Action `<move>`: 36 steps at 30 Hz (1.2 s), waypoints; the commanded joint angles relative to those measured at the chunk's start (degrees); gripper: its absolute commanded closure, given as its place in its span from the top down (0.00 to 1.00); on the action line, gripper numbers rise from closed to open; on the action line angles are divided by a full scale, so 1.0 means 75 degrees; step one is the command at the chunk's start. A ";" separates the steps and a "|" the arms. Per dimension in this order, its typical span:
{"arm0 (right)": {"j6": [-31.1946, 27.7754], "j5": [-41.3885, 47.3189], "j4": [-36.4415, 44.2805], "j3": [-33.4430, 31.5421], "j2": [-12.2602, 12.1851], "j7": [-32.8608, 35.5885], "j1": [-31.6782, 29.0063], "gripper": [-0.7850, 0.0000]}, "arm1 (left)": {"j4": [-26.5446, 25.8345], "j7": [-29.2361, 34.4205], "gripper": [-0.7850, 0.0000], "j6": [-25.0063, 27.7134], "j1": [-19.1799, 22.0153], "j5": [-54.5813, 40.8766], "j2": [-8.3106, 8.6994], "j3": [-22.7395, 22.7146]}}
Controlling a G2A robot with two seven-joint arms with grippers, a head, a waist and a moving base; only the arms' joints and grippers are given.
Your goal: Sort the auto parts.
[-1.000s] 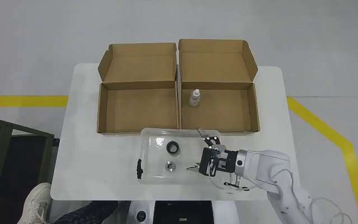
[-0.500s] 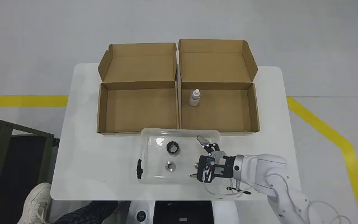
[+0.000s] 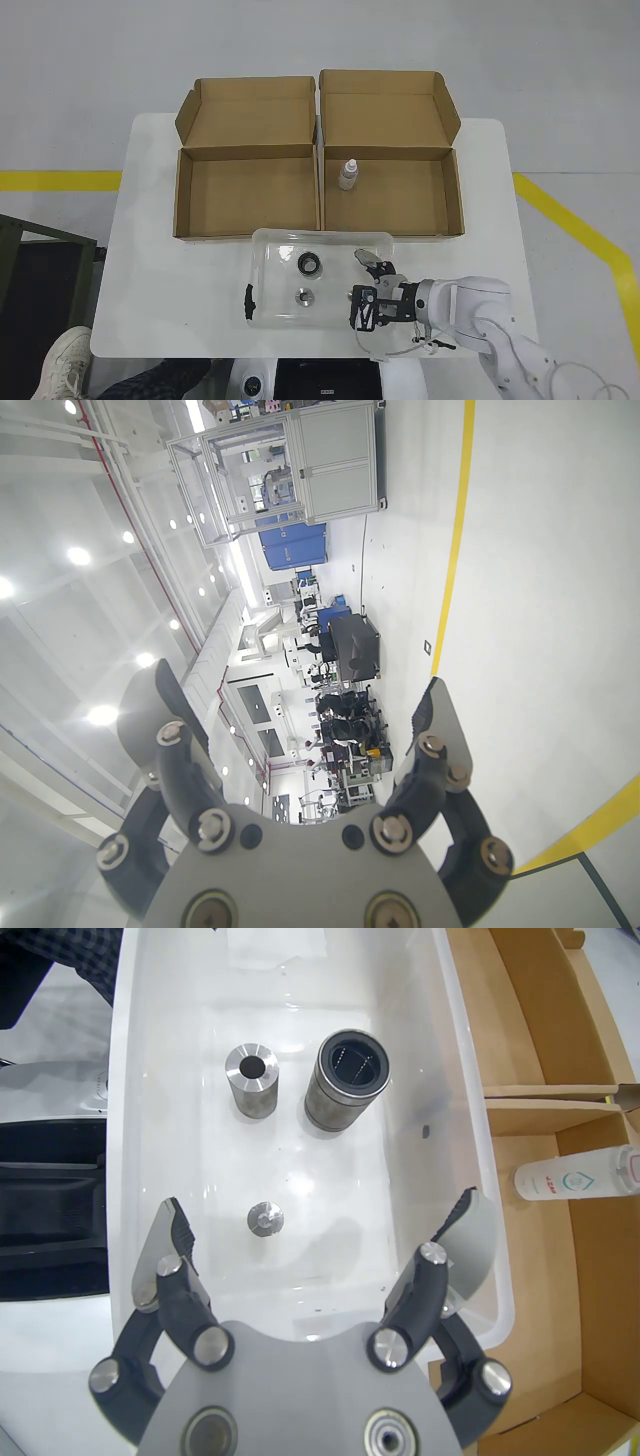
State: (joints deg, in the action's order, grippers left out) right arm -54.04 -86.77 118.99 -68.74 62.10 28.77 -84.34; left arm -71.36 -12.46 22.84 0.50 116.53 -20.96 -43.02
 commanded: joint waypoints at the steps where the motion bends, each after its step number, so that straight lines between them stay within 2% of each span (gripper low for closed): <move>1: 0.0051 0.0013 -0.0024 0.0044 -0.0001 0.0079 0.0076 1.00 | 0.0000 0.0000 1.00 0.0000 0.0000 0.0000 0.0000 0.0000; 22: 0.0013 -0.0135 -0.0360 0.0701 -0.0039 0.0829 0.0642 1.00 | 0.0000 0.0000 1.00 0.0000 0.0000 0.0000 0.0000 0.0000; 23: 0.0004 -0.0178 -0.0360 0.0732 -0.0043 0.0845 0.0657 0.92 | 0.0000 0.0000 1.00 0.0000 0.0000 0.0000 0.0000 0.0000; 24: -0.0009 -0.0209 -0.0367 0.0763 -0.0046 0.0853 0.0661 0.90 | 0.0000 0.0000 1.00 0.0000 0.0000 0.0000 0.0000 0.0000; 25: -0.0023 -0.0247 -0.0369 0.0789 -0.0051 0.0871 0.0669 0.93 | 0.0000 0.0000 1.00 0.0000 0.0000 0.0000 0.0000 0.0000; 34: -0.0053 -0.0465 -0.0433 0.0941 -0.0088 0.0932 0.0749 0.70 | 0.0000 0.0000 1.00 0.0000 0.0000 0.0000 0.0000 0.0000; 36: -0.0059 -0.0487 -0.0453 0.0964 -0.0095 0.0956 0.0773 0.71 | 0.0000 0.0000 1.00 0.0000 0.0000 0.0000 0.0000 0.0000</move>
State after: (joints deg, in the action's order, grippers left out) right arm -54.46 -90.35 115.66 -61.58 61.41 35.84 -78.62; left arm -71.36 -12.46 22.84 0.50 116.53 -20.96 -43.02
